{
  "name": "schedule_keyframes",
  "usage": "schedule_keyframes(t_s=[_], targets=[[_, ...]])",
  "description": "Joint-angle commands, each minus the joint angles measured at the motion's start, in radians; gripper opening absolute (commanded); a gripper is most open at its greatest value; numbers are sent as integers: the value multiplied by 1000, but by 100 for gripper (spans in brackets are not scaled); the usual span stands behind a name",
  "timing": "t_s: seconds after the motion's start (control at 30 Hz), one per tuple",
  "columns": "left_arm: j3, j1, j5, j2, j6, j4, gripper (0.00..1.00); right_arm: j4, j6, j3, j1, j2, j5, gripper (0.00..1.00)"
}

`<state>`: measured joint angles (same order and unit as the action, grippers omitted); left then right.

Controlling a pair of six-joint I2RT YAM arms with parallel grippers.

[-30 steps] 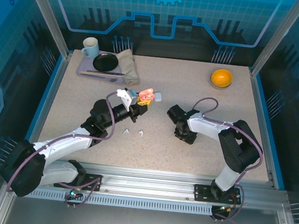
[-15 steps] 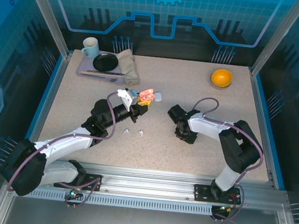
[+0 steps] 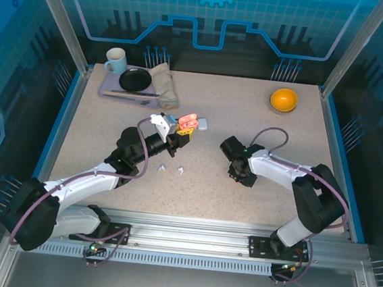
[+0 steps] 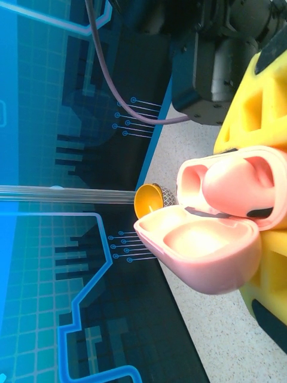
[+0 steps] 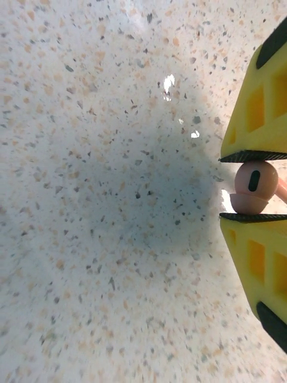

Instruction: Insert the wireless bluetooth earbuds into the charging case

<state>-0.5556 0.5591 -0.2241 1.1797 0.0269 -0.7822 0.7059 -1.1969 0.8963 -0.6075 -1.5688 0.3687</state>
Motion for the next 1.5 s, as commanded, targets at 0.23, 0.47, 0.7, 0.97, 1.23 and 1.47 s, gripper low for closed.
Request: schedule_keyframes(t_s=[0.23,0.47,0.7,0.97,1.23,1.47], targets=[[-63,-9,2,23,29,6,0,-83,128,-8,13,272,47,29],[-101,-17,-24,40,40,40,0,-178,367,125,19,399,38,29],[-143,-26,-86,75,32,51,0,-330,631,304,26,438,-32,28],[-215,-37,-174,130,17,69,0,-501,882,470,29,387,-236,27],[-325,-61,-224,168,-31,142,0,-574,1037,516,32,331,-400,27],[-410,-90,-302,182,-73,219,0,-521,1136,557,34,304,-507,25]])
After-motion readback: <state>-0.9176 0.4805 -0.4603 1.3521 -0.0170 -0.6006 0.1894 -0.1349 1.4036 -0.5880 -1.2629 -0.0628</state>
